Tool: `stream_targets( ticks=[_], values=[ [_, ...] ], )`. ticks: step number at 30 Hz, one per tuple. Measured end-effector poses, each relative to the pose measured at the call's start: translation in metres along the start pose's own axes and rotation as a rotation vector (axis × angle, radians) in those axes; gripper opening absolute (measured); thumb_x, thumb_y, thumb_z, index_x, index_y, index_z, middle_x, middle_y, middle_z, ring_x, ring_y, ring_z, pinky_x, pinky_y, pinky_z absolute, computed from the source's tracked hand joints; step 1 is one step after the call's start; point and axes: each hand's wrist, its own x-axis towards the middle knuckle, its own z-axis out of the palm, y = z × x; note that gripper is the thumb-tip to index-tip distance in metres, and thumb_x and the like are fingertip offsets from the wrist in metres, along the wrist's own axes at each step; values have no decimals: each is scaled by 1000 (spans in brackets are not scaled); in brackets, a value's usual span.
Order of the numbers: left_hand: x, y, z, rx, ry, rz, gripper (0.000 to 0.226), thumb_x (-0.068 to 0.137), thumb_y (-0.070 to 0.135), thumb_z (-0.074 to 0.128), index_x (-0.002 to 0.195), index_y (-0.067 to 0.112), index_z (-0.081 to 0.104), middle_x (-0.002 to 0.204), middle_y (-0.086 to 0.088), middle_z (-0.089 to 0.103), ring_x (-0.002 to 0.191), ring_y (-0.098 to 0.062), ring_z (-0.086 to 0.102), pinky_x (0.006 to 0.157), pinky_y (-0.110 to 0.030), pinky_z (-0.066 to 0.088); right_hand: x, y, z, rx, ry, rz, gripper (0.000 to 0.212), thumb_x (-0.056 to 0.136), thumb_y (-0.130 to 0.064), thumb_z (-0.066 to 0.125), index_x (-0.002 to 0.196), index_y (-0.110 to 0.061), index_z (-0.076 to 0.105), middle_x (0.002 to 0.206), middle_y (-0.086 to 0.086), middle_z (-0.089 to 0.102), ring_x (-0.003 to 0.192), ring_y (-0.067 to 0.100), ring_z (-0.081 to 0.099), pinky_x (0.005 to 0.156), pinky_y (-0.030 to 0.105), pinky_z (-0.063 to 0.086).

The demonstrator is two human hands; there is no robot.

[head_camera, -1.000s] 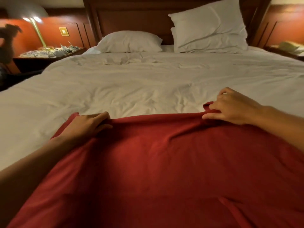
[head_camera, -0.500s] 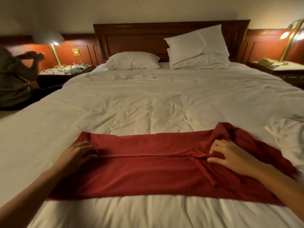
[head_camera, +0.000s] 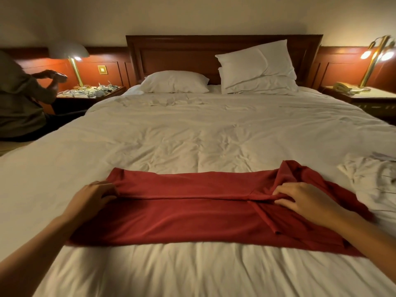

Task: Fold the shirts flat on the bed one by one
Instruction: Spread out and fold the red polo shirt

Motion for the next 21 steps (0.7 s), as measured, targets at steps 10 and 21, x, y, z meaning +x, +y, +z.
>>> stream_targets(
  ticks=[10, 21],
  values=[
    [-8, -7, -17, -36, 125, 34, 16, 86, 7, 74, 91, 22, 72, 92, 5, 66, 83, -24, 62, 72, -43, 51, -11, -2, 3, 98, 176, 100, 12, 88, -28, 72, 96, -36, 68, 93, -20, 65, 84, 0, 63, 75, 33, 55],
    [22, 2, 6, -224, 101, -581, 57, 90, 60, 60, 120, 12, 63, 118, -15, 65, 105, -34, 63, 92, -46, 49, 30, -55, 34, 119, 281, 36, 20, 88, -44, 63, 86, -27, 72, 94, -14, 61, 89, 10, 62, 85, 43, 52]
  ],
)
